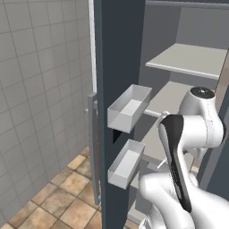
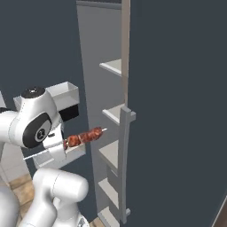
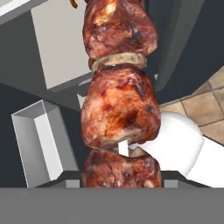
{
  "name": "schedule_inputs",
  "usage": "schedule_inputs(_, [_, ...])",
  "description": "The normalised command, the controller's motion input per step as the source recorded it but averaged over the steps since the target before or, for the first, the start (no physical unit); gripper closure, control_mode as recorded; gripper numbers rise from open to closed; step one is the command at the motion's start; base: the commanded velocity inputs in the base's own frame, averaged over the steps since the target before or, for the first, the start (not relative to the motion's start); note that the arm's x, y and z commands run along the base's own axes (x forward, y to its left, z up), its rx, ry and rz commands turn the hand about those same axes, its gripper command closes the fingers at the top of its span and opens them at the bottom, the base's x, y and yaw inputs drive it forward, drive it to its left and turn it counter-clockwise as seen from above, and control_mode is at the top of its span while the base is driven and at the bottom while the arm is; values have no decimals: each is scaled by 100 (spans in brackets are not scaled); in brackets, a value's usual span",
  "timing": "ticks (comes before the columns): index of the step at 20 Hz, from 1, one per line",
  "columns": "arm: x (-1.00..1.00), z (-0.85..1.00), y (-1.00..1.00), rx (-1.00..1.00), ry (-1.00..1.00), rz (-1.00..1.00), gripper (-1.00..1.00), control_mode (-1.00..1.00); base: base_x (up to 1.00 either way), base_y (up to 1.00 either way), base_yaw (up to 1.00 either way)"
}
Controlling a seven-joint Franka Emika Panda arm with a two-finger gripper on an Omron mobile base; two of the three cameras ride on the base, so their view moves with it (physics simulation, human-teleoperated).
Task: Store the kebab skewer in the freezer for long-term storage. Close the freezer door after placing the cooked food.
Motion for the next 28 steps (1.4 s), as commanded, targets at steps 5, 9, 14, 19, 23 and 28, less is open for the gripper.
schedule_inputs(5, [47, -5, -20, -7, -14, 0, 100, -100, 0, 0, 0])
schedule_inputs(9, [43, -7, -10, -12, -17, 0, 100, -100, 0, 0, 0])
schedule_inputs(14, [46, -8, -31, -11, -9, 0, 100, -100, 0, 0, 0])
schedule_inputs(19, [36, -2, -40, -5, 0, 0, 100, -100, 0, 0, 0])
schedule_inputs(23, [42, 0, -17, -2, 0, 0, 100, -100, 0, 0, 0])
schedule_inputs(28, [55, 0, -18, 0, 4, 0, 100, -100, 0, 0, 0])
